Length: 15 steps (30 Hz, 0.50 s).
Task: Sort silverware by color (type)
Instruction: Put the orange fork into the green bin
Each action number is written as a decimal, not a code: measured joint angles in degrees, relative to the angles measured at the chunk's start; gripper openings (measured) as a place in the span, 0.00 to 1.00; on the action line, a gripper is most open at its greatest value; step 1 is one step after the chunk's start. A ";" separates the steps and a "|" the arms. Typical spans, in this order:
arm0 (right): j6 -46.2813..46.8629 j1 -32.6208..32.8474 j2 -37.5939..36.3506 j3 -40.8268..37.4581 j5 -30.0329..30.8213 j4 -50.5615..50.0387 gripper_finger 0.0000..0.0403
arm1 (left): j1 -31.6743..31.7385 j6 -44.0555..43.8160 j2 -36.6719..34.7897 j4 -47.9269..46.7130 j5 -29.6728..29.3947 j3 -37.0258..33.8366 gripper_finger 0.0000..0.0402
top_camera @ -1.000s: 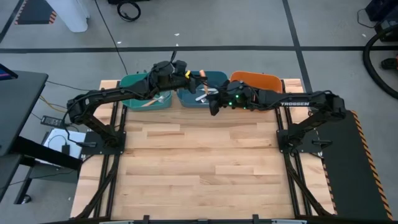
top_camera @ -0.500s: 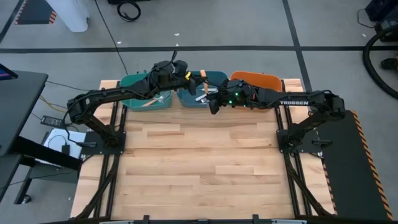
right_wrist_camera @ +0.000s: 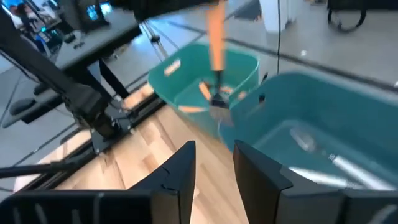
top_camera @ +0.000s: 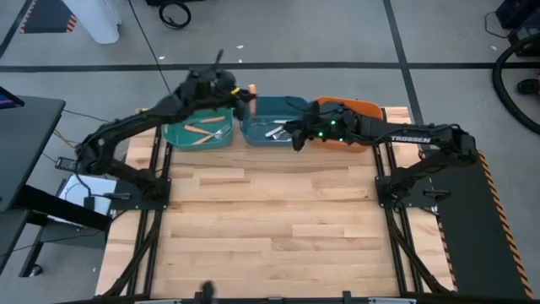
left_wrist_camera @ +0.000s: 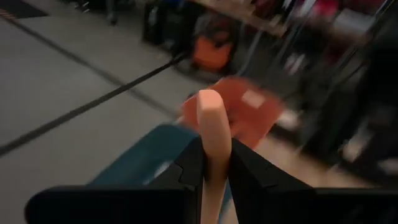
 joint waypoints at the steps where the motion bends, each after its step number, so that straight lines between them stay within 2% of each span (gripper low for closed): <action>1: -0.73 -0.08 -0.74 0.00 0.03 -0.01 0.29 | 1.51 2.82 -1.57 -3.57 0.12 0.00 0.14; 5: -2.76 -0.39 -2.72 0.00 0.01 -0.03 0.29 | 7.47 13.07 -8.42 -14.85 -0.57 0.02 0.14; 8: -3.51 -0.66 -3.37 0.00 0.02 -0.03 0.29 | 11.61 22.41 -12.44 -26.62 -5.18 0.04 0.14; 11: -3.55 -0.69 -3.32 0.00 0.03 -0.25 0.29 | 14.71 31.95 -13.76 -38.94 -7.39 0.02 0.14; 15: -3.57 -0.70 -3.32 0.00 0.05 -0.20 0.28 | 17.05 37.17 -12.96 -50.18 -8.04 -0.02 0.18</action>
